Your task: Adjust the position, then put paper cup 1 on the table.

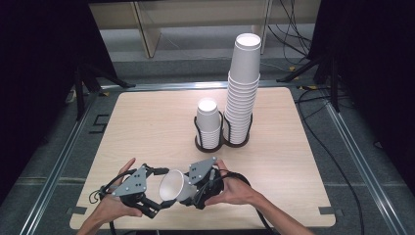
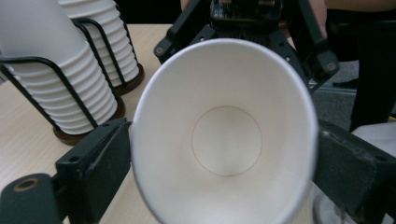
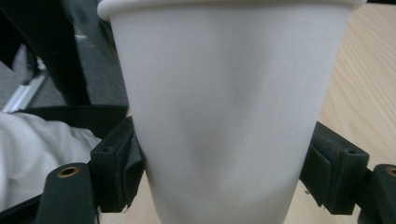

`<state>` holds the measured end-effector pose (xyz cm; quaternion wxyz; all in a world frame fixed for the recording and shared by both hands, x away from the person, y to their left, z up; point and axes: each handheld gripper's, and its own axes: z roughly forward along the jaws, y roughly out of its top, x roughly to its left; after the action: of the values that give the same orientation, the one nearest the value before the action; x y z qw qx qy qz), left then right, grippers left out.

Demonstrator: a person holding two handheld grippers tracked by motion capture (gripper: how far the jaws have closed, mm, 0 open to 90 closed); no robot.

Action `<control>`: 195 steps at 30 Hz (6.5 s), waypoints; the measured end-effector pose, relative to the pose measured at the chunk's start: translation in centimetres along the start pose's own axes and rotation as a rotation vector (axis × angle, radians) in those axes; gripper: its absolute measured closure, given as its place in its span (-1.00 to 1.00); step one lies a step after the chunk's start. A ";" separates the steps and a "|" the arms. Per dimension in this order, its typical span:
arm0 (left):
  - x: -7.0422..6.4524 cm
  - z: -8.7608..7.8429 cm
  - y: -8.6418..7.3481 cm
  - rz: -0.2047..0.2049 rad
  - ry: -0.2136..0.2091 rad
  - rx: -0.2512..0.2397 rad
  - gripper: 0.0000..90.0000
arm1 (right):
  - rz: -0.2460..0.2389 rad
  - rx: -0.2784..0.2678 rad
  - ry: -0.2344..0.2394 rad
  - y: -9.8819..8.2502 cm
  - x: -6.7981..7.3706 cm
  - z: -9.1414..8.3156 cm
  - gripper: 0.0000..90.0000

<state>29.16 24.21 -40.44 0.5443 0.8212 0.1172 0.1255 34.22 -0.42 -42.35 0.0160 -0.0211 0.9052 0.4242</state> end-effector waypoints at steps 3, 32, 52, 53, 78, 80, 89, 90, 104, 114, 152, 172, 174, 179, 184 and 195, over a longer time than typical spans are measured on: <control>0.3 -0.7 0.1 -0.019 0.017 -0.037 -0.71 | 0.034 -0.015 0.003 -0.7 -0.3 -0.2 -0.48; 2.0 -1.7 -2.5 -0.150 0.245 -0.093 -0.67 | 0.343 -0.258 -0.394 -7.9 -3.0 -7.5 -0.51; 2.1 -1.1 -4.0 -0.202 0.329 -0.079 -0.67 | 0.440 -0.284 -0.598 -13.7 -3.0 -11.8 -0.51; 2.3 -1.1 -4.1 -0.198 0.326 -0.087 -0.67 | 0.450 -0.297 -0.609 -14.0 -3.1 -12.1 -0.51; 2.3 -1.1 -4.4 -0.194 0.330 -0.058 -0.67 | 0.635 -0.211 -0.732 -18.5 -5.5 -13.1 -0.52; 2.3 -0.8 -4.5 -0.202 0.320 -0.092 -0.67 | 0.600 -0.199 -0.735 -18.7 -5.8 -13.0 -0.52; 2.2 -0.9 -4.5 -0.197 0.326 -0.065 -0.67 | 0.603 -0.181 -0.728 -19.0 -5.8 -13.2 -0.54; 2.2 -0.9 -4.5 -0.197 0.326 -0.065 -0.67 | 0.603 -0.181 -0.728 -19.0 -5.8 -13.2 -0.54; 2.2 -1.0 -4.4 -0.192 0.322 -0.065 -0.67 | 0.614 -0.113 -0.674 -18.9 -5.2 -13.3 -0.66; 2.2 -0.9 -4.4 -0.197 0.325 -0.060 -0.67 | 0.623 -0.099 -0.661 -19.8 -4.3 -14.1 -0.66; 2.5 -0.8 -4.7 -0.206 0.327 -0.066 -0.67 | 0.655 -0.234 -0.661 -17.9 2.5 -17.2 -0.66; 3.0 -0.9 -4.8 -0.229 0.339 -0.041 -0.67 | 0.625 -0.322 -0.634 -13.9 3.5 -18.0 -0.66; 3.0 -0.9 -4.9 -0.230 0.339 -0.044 -0.67 | 0.644 -0.322 -0.630 -13.8 3.6 -18.0 -0.66; 3.0 -1.0 -4.9 -0.232 0.343 -0.046 -0.67 | 0.621 -0.307 -0.640 -13.6 3.1 -18.3 -0.66; 3.0 -1.0 -5.1 -0.232 0.340 -0.066 -0.67 | 0.604 -0.324 -0.650 -13.2 2.7 -18.5 -0.66; 2.9 -1.1 -5.1 -0.231 0.343 -0.038 -0.67 | 0.576 -0.343 -0.653 -11.4 1.4 -19.5 -0.66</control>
<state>31.22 28.06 -44.53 0.5423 0.7586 0.2992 0.2024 33.17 -22.74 -38.64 0.1780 0.3633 0.7385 0.5393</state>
